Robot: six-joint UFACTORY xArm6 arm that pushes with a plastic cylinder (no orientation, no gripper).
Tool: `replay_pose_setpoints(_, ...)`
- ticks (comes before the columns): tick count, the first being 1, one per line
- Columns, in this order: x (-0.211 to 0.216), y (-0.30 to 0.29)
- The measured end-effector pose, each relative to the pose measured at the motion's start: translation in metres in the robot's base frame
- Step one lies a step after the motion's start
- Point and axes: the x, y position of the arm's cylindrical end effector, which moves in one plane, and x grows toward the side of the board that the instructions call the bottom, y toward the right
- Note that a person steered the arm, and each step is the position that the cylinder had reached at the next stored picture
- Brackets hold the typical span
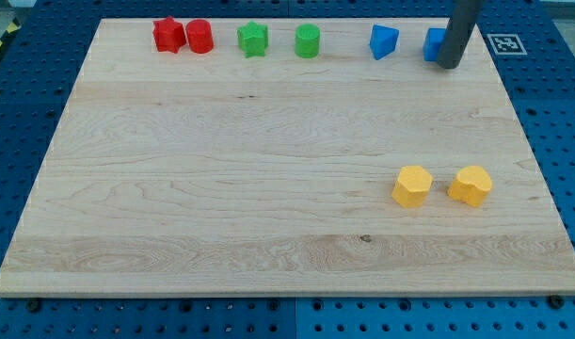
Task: Place the yellow heart above the yellow hexagon
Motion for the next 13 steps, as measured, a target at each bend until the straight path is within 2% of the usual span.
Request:
replay_pose_setpoints(2, 0.007, 0.003)
replay_pose_setpoints(3, 0.042, -0.035)
replay_pose_setpoints(5, 0.119, -0.181)
replay_pose_setpoints(6, 0.156, -0.228)
replay_pose_setpoints(8, 0.304, -0.164)
replay_pose_setpoints(9, 0.314, -0.1)
replay_pose_setpoints(10, 0.305, -0.022)
replay_pose_setpoints(11, 0.281, 0.001)
replay_pose_setpoints(13, 0.266, -0.038)
